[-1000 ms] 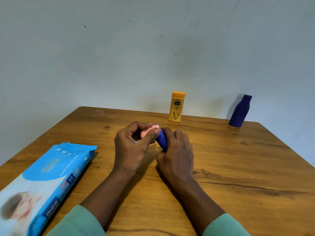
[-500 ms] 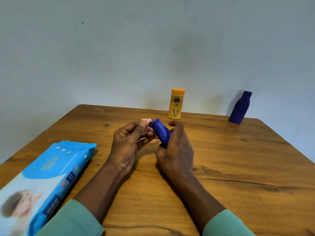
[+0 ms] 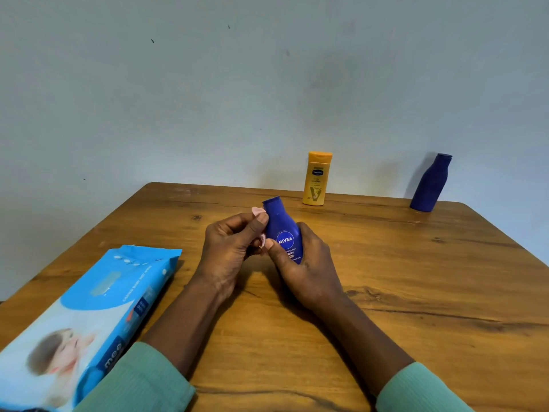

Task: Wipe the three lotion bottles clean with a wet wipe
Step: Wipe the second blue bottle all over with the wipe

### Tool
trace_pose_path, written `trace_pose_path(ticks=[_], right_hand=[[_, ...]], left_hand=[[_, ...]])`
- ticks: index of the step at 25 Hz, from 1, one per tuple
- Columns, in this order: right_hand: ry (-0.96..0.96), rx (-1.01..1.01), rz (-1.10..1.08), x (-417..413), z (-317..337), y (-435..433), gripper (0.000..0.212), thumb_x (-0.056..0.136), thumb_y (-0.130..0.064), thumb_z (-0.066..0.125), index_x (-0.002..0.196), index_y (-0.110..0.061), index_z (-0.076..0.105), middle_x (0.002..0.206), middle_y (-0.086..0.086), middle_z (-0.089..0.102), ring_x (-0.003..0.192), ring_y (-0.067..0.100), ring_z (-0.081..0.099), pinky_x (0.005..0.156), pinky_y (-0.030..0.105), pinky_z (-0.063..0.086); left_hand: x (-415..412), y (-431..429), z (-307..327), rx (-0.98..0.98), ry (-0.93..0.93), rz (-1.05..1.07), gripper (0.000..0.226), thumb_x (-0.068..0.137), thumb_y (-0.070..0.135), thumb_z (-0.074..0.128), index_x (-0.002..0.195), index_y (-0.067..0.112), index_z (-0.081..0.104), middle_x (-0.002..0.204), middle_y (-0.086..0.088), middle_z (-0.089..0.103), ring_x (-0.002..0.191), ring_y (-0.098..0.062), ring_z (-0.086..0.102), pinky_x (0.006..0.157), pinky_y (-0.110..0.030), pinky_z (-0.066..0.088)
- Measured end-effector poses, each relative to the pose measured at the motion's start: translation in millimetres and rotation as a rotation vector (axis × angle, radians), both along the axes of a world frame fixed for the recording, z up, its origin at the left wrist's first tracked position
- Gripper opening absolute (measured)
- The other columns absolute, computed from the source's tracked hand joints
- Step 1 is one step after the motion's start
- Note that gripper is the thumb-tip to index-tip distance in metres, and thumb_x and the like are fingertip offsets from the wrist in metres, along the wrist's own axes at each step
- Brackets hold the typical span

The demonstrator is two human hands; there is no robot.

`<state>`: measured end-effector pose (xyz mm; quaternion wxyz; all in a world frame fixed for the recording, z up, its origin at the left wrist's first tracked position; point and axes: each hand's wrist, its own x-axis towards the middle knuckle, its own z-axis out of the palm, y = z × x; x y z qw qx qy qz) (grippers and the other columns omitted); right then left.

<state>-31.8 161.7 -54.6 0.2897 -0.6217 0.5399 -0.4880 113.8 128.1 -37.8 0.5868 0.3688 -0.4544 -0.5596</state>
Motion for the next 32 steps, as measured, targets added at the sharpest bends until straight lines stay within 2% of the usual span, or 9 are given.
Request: trace_pose_path(ticks=[3,5,8,10,16,20,24,29,32], right_hand=[[-0.029,0.009,-0.009,1.6,-0.8,-1.1,0.038,0.094,-0.051,0.070,0.121,-0.032,0.050,0.099,-0.010,0.067,0.086,0.014,0.069,0.076,0.043,0.063],[-0.025,-0.009,-0.038,2.6,-0.9,-3.9,0.037,0.096,-0.050,0.069,0.123,-0.034,0.048,0.097,-0.011,0.067,0.085,0.013,0.069,0.075,0.041,0.062],[-0.030,-0.023,-0.075,0.2,-3.7,-5.7,0.041,0.099,-0.040,0.068,0.133,-0.025,0.051,0.099,-0.012,0.066,0.085,0.006,0.068,0.072,0.032,0.062],[-0.011,-0.001,-0.076,-2.9,-8.7,-4.8,0.049,0.099,-0.036,0.068,0.142,-0.021,0.048,0.105,-0.013,0.065,0.085,0.005,0.068,0.071,0.026,0.062],[0.060,-0.021,-0.068,1.4,-3.3,-7.7,0.060,0.097,-0.041,0.071,0.148,-0.023,0.045,0.113,-0.014,0.058,0.089,0.003,0.064,0.071,0.018,0.057],[0.034,-0.027,-0.085,2.8,-7.0,-6.0,0.055,0.097,-0.034,0.071,0.146,-0.025,0.047,0.109,-0.006,0.068,0.081,0.009,0.067,0.067,0.021,0.058],[0.114,-0.057,-0.090,4.7,-5.8,-6.2,0.064,0.095,-0.042,0.073,0.150,-0.025,0.044,0.122,-0.007,0.066,0.097,0.010,0.068,0.078,0.026,0.062],[0.091,-0.075,-0.120,-1.0,-8.7,-3.8,0.061,0.094,-0.038,0.074,0.147,-0.025,0.046,0.116,-0.007,0.066,0.088,0.007,0.067,0.076,0.029,0.063],[0.099,-0.056,-0.108,-0.5,-4.3,-6.7,0.062,0.095,-0.042,0.072,0.149,-0.023,0.046,0.115,-0.009,0.063,0.088,0.008,0.066,0.075,0.027,0.061]], left_hand=[[-0.4,3.7,-1.3,-0.109,-0.152,0.080,0.013,0.087,0.017,0.076,0.097,0.011,0.081,0.074,-0.002,0.072,0.069,-0.004,0.066,0.062,-0.024,0.057],[-4.0,4.1,-4.3,-0.285,-0.340,0.209,0.020,0.091,0.017,0.075,0.110,0.015,0.080,0.094,0.004,0.079,0.092,-0.004,0.074,0.071,-0.027,0.061],[-12.0,9.4,-11.0,-0.542,-0.571,0.274,0.030,0.093,0.022,0.074,0.122,0.017,0.076,0.119,0.005,0.075,0.114,-0.004,0.069,0.085,-0.023,0.060],[-15.8,13.2,-15.0,-0.587,-0.632,0.252,0.032,0.095,0.023,0.071,0.126,0.020,0.074,0.126,0.005,0.072,0.119,-0.003,0.065,0.087,-0.022,0.060],[-11.1,2.5,-3.5,-0.625,-0.680,0.422,0.030,0.096,0.021,0.071,0.126,0.019,0.074,0.121,0.003,0.069,0.112,-0.008,0.066,0.083,-0.025,0.062],[-13.4,9.9,-6.7,-0.766,-0.848,0.364,0.028,0.091,0.014,0.077,0.119,0.016,0.077,0.117,0.000,0.067,0.107,-0.010,0.066,0.083,-0.025,0.061],[-7.4,3.8,-1.3,-0.730,-0.776,0.476,0.028,0.092,0.016,0.075,0.121,0.016,0.076,0.115,-0.001,0.069,0.104,-0.009,0.067,0.079,-0.021,0.060],[-10.4,6.2,-6.7,-0.816,-0.832,0.388,0.023,0.089,0.010,0.078,0.112,0.013,0.079,0.111,-0.001,0.071,0.103,-0.008,0.068,0.082,-0.017,0.057],[-9.4,1.1,-4.4,-0.667,-0.676,0.428,0.021,0.088,0.012,0.080,0.110,0.015,0.079,0.108,0.002,0.074,0.101,-0.006,0.070,0.078,-0.015,0.057]])
